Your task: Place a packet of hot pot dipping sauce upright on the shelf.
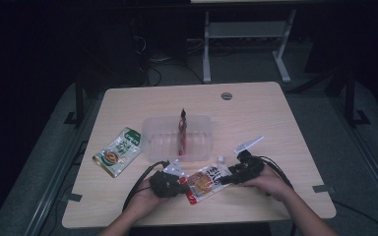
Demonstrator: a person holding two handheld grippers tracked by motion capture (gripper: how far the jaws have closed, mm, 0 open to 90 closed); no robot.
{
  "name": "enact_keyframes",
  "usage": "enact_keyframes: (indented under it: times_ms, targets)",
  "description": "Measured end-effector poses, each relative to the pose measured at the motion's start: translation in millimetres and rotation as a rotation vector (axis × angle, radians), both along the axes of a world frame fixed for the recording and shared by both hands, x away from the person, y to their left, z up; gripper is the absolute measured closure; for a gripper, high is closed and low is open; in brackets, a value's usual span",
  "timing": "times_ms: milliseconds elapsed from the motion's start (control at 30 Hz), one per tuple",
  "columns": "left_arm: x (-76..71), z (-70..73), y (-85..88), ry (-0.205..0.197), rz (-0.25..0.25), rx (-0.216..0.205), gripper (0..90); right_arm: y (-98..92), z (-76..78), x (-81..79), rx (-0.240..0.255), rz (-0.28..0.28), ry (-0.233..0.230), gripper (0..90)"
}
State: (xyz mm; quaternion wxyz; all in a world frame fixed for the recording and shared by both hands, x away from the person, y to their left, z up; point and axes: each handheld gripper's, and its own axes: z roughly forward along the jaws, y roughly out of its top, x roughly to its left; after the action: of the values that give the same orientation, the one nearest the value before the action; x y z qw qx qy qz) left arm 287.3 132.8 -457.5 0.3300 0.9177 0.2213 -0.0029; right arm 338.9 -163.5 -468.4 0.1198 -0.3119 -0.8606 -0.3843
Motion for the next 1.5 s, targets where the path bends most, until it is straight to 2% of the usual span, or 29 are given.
enact_keyframes:
  times_ms: [167, 200, 233, 267, 367, 500, 667, 767, 900, 1000, 1033, 1200, 1233, 1300, 1500]
  targets:
    - [0.2, 0.2, 0.1, 0.002, -0.001, 0.002, 89.7, 6.4, -0.9, -1.1, 0.009, 0.014, -0.001, 47.2]
    - [0.0, -0.5, 0.1, 0.001, 0.002, -0.007, 89.7, 6.1, -1.3, -0.4, 0.008, 0.012, 0.005, 51.4]
    - [0.0, -0.5, 0.1, 0.001, 0.002, -0.007, 89.7, 6.1, -1.3, -0.4, 0.008, 0.012, 0.005, 51.4]
    - [-0.1, -0.4, 0.2, 0.002, 0.002, -0.006, 89.7, 5.3, -2.8, 0.6, 0.014, 0.014, 0.003, 57.9]
    - [-0.2, -0.3, 0.2, 0.000, 0.001, -0.004, 89.7, 3.7, -3.2, 1.5, 0.006, 0.022, 0.005, 64.4]
    - [0.1, -0.4, 0.4, 0.003, 0.001, -0.007, 89.7, 1.7, 0.4, 0.9, 0.025, 0.027, 0.000, 75.6]
    - [-0.2, 0.1, 0.6, 0.004, -0.001, -0.001, 89.7, 1.2, 4.8, -1.3, 0.055, 0.058, -0.025, 85.3]
    - [0.0, -0.1, 0.8, 0.006, -0.002, -0.004, 89.7, 0.9, 8.2, -3.0, 0.063, 0.069, -0.041, 87.2]
    - [-0.1, -0.1, 0.9, 0.007, -0.002, -0.004, 89.7, -0.7, 11.9, -4.5, 0.103, 0.081, -0.053, 88.7]
    - [-2.2, 0.0, -0.5, -0.005, 0.005, -0.004, 89.7, -1.3, 14.6, -5.7, 0.115, 0.085, -0.063, 88.8]
    - [-2.6, 0.3, -0.6, -0.009, 0.003, -0.006, 89.7, -1.7, 18.2, -7.9, 0.134, 0.087, -0.064, 89.0]
    - [-2.5, 3.3, 0.6, -0.015, 0.008, -0.032, 89.7, -1.2, 27.7, -13.1, 0.196, 0.094, -0.070, 89.1]
    - [-2.5, 3.3, 0.6, -0.015, 0.008, -0.032, 89.7, -1.2, 27.7, -13.1, 0.196, 0.094, -0.070, 89.1]
    - [-2.9, 5.0, 0.9, -0.021, 0.005, -0.040, 89.7, 0.6, 31.4, -15.6, 0.235, 0.096, -0.074, 89.1]
    - [-6.4, 8.9, -1.1, -0.045, -0.003, -0.072, 89.7, 6.8, 41.1, -22.0, 0.275, 0.113, -0.093, 89.3]
